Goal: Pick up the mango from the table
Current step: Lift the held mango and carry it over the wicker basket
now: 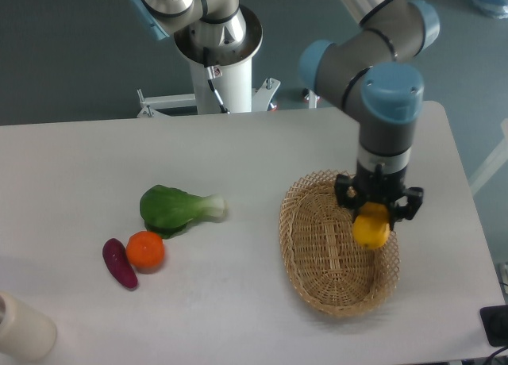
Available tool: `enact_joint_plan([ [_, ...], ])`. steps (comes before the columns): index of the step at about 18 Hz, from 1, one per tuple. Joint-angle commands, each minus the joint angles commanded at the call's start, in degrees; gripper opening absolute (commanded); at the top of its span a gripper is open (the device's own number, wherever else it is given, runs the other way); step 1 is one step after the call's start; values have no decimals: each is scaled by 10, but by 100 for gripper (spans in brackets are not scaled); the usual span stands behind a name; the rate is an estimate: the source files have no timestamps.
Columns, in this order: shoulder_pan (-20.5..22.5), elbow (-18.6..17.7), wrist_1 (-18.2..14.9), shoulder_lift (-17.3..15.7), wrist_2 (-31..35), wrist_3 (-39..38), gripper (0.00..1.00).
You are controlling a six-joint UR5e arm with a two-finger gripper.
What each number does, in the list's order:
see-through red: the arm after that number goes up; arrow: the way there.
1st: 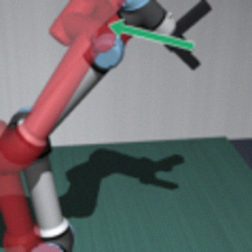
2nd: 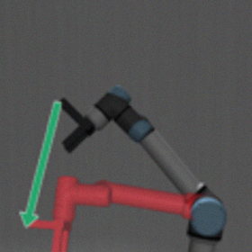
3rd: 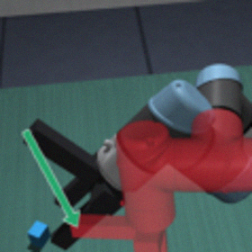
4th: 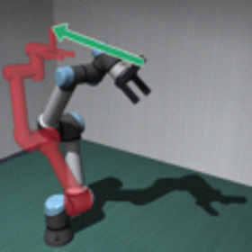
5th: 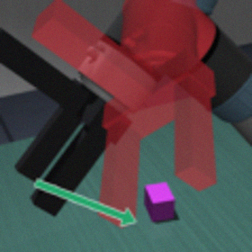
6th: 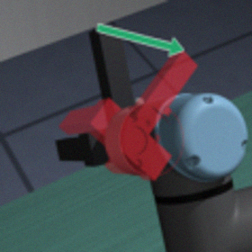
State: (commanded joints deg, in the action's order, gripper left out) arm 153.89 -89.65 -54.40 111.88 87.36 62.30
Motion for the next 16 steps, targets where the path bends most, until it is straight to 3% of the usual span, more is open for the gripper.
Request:
enact_joint_plan([
  [6,11,-3,-1,-1,42,96,42],
  [16,32,-5,-2,-11,46,104,44],
])
